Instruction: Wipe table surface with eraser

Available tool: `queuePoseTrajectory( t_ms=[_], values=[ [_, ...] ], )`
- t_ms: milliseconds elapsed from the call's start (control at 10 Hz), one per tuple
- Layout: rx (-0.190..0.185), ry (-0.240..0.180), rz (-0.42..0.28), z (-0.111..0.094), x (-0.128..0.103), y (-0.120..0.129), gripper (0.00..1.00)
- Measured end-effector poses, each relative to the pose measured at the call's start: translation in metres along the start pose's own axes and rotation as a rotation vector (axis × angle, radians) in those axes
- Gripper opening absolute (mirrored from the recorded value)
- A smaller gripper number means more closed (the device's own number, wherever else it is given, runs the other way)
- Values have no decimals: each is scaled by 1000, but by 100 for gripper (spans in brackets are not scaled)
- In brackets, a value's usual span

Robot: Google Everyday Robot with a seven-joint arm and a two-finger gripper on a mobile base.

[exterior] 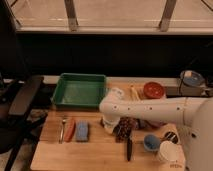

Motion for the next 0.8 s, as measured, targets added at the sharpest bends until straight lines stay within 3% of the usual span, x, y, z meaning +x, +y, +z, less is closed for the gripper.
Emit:
queuePoseTrajectory(
  t_ms=[300,400,600,800],
  values=[
    [-21,-4,-81,6,-37,22,0],
    [-31,-11,-104,8,-39,35,0],
    [-44,-34,-108,7,-30,58,0],
    [-39,-43,-75,3,-10,62,0]
  ],
)
